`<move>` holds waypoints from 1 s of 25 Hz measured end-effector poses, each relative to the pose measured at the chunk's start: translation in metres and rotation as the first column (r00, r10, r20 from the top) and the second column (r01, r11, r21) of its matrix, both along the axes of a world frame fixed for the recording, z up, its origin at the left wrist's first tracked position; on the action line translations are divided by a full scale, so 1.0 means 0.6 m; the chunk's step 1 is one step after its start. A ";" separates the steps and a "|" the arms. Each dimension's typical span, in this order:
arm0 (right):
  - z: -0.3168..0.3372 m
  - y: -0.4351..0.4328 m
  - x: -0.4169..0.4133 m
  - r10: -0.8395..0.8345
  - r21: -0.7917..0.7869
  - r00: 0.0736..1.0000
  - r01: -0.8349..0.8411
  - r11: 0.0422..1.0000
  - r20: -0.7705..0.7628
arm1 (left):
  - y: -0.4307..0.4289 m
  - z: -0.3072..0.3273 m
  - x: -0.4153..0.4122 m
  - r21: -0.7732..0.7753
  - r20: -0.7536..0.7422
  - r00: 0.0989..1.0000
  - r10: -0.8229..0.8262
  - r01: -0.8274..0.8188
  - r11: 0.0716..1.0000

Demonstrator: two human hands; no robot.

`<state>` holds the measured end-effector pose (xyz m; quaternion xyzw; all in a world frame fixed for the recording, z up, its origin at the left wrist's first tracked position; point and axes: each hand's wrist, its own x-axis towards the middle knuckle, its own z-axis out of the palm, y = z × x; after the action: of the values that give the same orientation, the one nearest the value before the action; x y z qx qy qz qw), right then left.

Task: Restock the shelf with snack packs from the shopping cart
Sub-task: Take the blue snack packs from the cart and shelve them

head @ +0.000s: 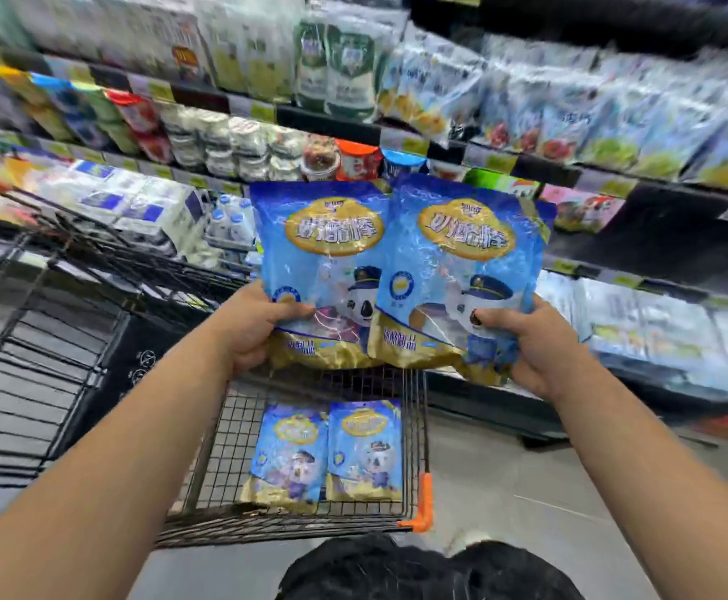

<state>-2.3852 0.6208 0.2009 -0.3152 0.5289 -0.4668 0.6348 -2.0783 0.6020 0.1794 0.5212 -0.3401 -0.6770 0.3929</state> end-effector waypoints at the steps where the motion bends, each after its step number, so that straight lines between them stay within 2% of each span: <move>1: 0.018 0.005 -0.021 -0.008 -0.014 1.000 0.008 1.000 0.006 | -0.002 0.015 -0.022 -0.013 -0.019 1.000 -0.017 0.017 1.000; 6: 0.054 0.030 -0.135 -0.056 -0.017 0.998 0.056 0.998 0.002 | 0.003 0.060 -0.138 -0.047 -0.024 0.996 -0.082 0.081 0.996; 16: 0.081 0.053 -0.378 -0.052 -0.008 0.998 0.052 0.999 -0.020 | 0.016 0.091 -0.389 -0.053 0.019 0.998 -0.053 0.054 0.997; 25: 0.046 0.033 -0.467 -0.057 0.073 0.998 0.060 0.996 -0.040 | -0.007 0.064 -0.479 0.003 0.051 0.997 -0.064 0.064 0.998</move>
<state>-2.6652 0.6405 0.2287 -0.2846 0.5669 -0.4593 0.6219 -2.3658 0.5979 0.2180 0.5274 -0.3659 -0.6760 0.3618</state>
